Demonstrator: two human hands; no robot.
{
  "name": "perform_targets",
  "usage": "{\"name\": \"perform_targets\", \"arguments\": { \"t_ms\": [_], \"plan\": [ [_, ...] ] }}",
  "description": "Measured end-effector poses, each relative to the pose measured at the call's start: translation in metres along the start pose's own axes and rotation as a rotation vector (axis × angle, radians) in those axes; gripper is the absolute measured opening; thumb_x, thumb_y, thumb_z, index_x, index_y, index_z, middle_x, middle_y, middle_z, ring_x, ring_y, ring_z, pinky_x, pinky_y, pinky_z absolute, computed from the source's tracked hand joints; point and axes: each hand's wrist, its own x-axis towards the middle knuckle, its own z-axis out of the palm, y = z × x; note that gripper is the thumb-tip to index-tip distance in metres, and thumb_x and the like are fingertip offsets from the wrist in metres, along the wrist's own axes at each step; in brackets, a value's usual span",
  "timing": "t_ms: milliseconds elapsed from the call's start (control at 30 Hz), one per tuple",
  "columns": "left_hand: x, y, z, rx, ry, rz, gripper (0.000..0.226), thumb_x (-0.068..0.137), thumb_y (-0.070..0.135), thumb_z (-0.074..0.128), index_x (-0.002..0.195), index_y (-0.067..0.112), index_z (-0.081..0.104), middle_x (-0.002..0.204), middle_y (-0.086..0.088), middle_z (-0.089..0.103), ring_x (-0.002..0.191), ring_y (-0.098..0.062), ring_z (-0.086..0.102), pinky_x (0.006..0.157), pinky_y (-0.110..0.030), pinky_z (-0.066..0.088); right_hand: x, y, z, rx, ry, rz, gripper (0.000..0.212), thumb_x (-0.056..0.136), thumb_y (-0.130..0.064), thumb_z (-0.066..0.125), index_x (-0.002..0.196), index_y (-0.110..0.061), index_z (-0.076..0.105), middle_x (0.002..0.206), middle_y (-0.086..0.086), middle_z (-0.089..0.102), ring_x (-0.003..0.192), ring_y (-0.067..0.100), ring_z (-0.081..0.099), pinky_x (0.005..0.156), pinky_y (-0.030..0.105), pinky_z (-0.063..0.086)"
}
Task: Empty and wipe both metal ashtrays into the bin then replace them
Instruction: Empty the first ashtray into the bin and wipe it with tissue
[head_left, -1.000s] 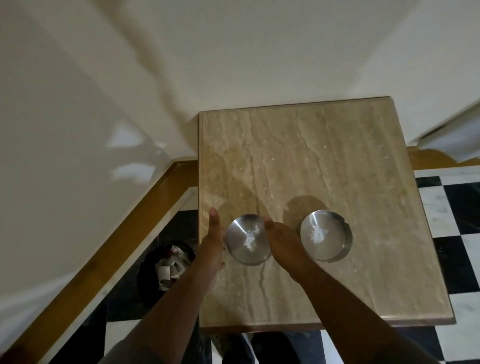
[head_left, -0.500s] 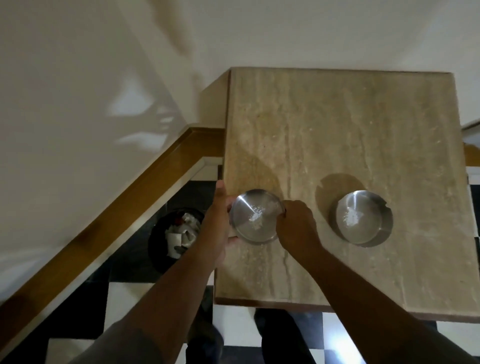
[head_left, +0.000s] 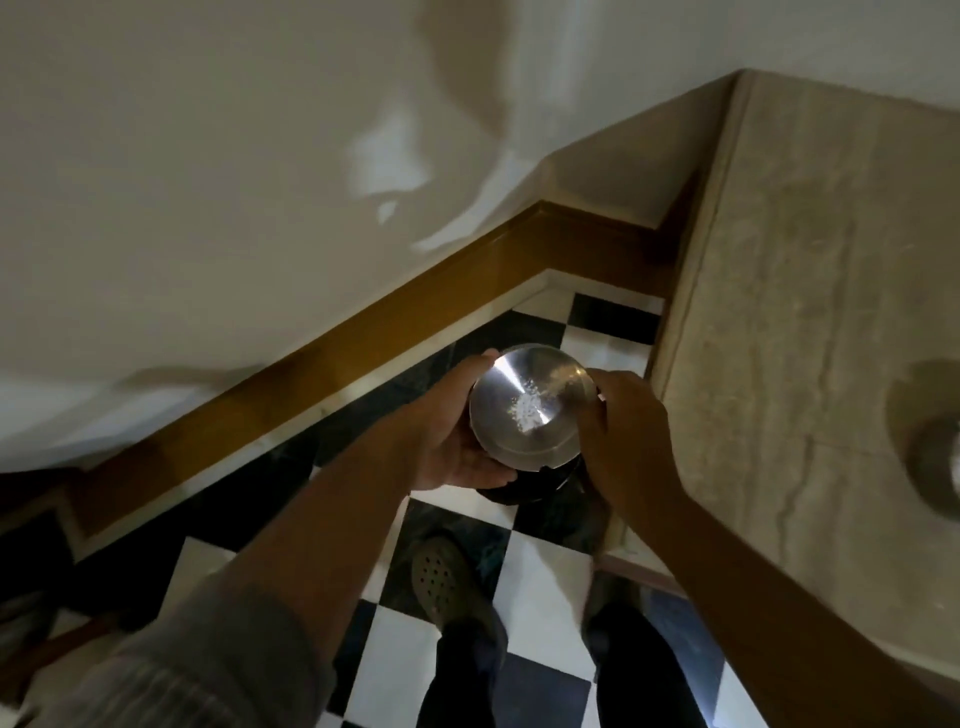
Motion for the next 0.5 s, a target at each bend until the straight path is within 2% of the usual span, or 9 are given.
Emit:
{"name": "perform_targets", "arguments": {
  "t_ms": [100,200,233,300,367,433,500],
  "plan": [
    [0.005,-0.002,-0.024,0.017,-0.082,0.004,0.086,0.076,0.075,0.055,0.144,0.024,0.043,0.128,-0.024,0.065,0.106,-0.043,0.07,0.088,-0.048,0.059,-0.001,0.003,0.02,0.09,-0.004,-0.031,0.024,0.098,-0.017,0.055,0.12,-0.012,0.061,0.11,0.002,0.063,0.1,0.01,0.057,0.078,0.006,0.039],
    [0.011,-0.007,-0.04,0.084,-0.118,0.028,0.078,0.083,0.066,0.057,0.145,0.02,0.041,0.13,-0.026,0.062,0.109,-0.04,0.069,0.097,-0.05,0.055,0.003,0.001,0.028,0.178,-0.034,-0.007,0.039,0.097,-0.006,0.052,0.134,-0.019,0.051,0.126,-0.001,0.056,0.111,0.008,0.053,0.082,0.005,0.043],
    [0.013,-0.009,-0.044,0.09,-0.126,0.049,0.084,0.079,0.064,0.065,0.145,0.019,0.041,0.131,-0.026,0.062,0.11,-0.04,0.069,0.102,-0.052,0.052,0.005,0.0,0.031,0.178,-0.051,-0.012,0.044,0.096,-0.003,0.05,0.137,-0.02,0.049,0.128,0.0,0.053,0.112,0.006,0.05,0.081,0.0,0.041],
    [0.021,-0.01,-0.049,0.081,-0.12,0.091,0.107,0.056,0.066,0.082,0.143,0.017,0.045,0.131,-0.024,0.062,0.111,-0.04,0.068,0.104,-0.055,0.048,0.013,0.0,0.037,0.14,-0.092,-0.04,0.051,0.095,0.001,0.047,0.141,-0.02,0.044,0.132,0.003,0.049,0.113,0.003,0.042,0.081,-0.009,0.033],
    [0.03,-0.008,-0.05,0.082,-0.079,0.133,0.12,0.036,0.07,0.087,0.138,0.019,0.051,0.129,-0.021,0.064,0.112,-0.04,0.067,0.102,-0.056,0.05,0.019,0.002,0.041,0.122,-0.133,-0.031,0.055,0.095,0.002,0.047,0.144,-0.021,0.04,0.136,0.007,0.045,0.114,0.002,0.037,0.077,-0.013,0.027],
    [0.039,-0.005,-0.048,0.085,-0.037,0.15,0.121,0.031,0.078,0.082,0.135,0.021,0.054,0.127,-0.019,0.065,0.112,-0.038,0.066,0.1,-0.056,0.051,0.024,0.005,0.046,0.143,-0.168,0.013,0.058,0.094,0.002,0.048,0.146,-0.023,0.037,0.139,0.006,0.041,0.115,0.002,0.035,0.073,-0.014,0.028],
    [0.047,-0.002,-0.045,0.087,-0.01,0.149,0.108,0.046,0.081,0.073,0.134,0.021,0.053,0.125,-0.017,0.064,0.112,-0.037,0.065,0.099,-0.056,0.052,0.027,0.01,0.05,0.172,-0.189,0.049,0.059,0.094,0.001,0.048,0.146,-0.024,0.036,0.141,0.006,0.039,0.115,0.004,0.036,0.07,-0.014,0.03]
  ]
}}
